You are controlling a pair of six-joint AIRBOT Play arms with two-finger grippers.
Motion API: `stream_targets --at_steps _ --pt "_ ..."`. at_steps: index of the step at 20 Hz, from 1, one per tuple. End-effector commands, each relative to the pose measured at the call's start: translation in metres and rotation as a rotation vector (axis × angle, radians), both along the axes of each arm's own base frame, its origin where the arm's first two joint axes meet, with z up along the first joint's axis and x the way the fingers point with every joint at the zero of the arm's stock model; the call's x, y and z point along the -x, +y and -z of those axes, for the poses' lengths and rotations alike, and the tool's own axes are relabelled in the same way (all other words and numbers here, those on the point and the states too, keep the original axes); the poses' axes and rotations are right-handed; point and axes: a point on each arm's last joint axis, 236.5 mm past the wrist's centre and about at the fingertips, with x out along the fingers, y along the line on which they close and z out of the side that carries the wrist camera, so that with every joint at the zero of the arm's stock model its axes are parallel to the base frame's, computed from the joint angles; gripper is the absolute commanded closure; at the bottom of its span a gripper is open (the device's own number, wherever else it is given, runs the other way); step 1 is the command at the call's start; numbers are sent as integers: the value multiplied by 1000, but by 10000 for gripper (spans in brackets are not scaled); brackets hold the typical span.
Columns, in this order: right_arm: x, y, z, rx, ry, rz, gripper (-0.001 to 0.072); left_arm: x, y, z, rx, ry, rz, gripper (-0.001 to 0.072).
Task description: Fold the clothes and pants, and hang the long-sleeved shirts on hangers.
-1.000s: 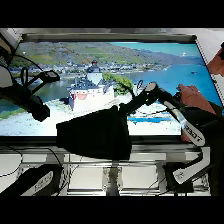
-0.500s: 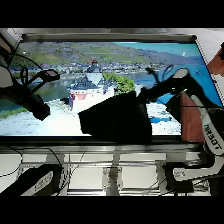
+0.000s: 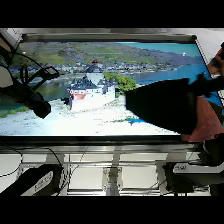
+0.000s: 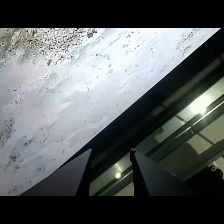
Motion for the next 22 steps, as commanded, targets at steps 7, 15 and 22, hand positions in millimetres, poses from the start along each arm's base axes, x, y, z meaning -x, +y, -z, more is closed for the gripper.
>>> stream_targets --at_steps 7,15,22 --pt "91 -192 17 263 191 530 698 -7 -1 -1 3 -28 -1 409" --pt "125 -272 29 576 273 708 410 -11 -1 -2 6 -48 -2 409" --pt "101 -233 23 473 224 623 272 -11 -1 -2 5 -48 -2 409"
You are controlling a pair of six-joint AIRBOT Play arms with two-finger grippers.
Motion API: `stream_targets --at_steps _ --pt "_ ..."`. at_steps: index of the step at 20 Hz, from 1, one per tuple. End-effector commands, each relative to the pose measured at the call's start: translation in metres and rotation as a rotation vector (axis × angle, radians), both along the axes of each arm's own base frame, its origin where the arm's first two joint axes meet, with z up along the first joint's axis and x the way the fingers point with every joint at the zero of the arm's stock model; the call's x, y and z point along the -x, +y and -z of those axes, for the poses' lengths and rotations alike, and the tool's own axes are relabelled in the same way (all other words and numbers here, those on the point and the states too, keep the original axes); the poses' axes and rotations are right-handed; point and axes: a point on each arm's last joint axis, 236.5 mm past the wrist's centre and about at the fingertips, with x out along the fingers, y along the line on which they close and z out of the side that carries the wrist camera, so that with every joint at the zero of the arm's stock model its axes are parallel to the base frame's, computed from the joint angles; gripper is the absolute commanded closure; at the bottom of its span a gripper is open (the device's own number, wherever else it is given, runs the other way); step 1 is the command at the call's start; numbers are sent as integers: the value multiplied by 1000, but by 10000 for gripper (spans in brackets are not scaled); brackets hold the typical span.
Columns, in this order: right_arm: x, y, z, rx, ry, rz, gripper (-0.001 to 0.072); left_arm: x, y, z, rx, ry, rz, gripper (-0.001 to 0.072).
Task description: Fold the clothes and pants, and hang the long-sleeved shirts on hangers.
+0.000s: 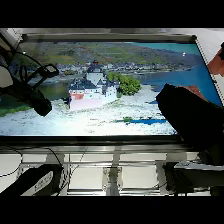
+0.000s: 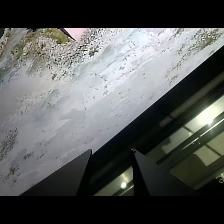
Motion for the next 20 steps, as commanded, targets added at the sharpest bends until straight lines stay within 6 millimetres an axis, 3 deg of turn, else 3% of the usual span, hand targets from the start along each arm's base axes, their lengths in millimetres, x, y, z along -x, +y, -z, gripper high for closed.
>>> stream_targets --at_steps 1,3,6,7,8,12,16,20 --pt "-32 45 -8 -70 -79 -110 274 0 0 0 0 0 -1 409" --pt "-64 96 -11 -66 -134 -238 283 0 0 0 0 0 -1 409" --pt "-95 198 3 -66 -127 -516 517 0 0 0 0 0 -1 409" --pt "-96 233 12 -90 -99 -609 643 0 0 0 0 0 -1 409" --pt "-94 270 22 -121 -61 -719 697 0 0 0 0 0 -1 409" --pt "-67 391 58 -185 62 -1037 697 0 0 0 0 0 -1 409" --pt "-36 450 80 -115 164 -1213 698 0 0 0 0 0 -1 409" --pt "-19 483 81 -109 181 -1291 697 0 0 0 0 0 -1 409"
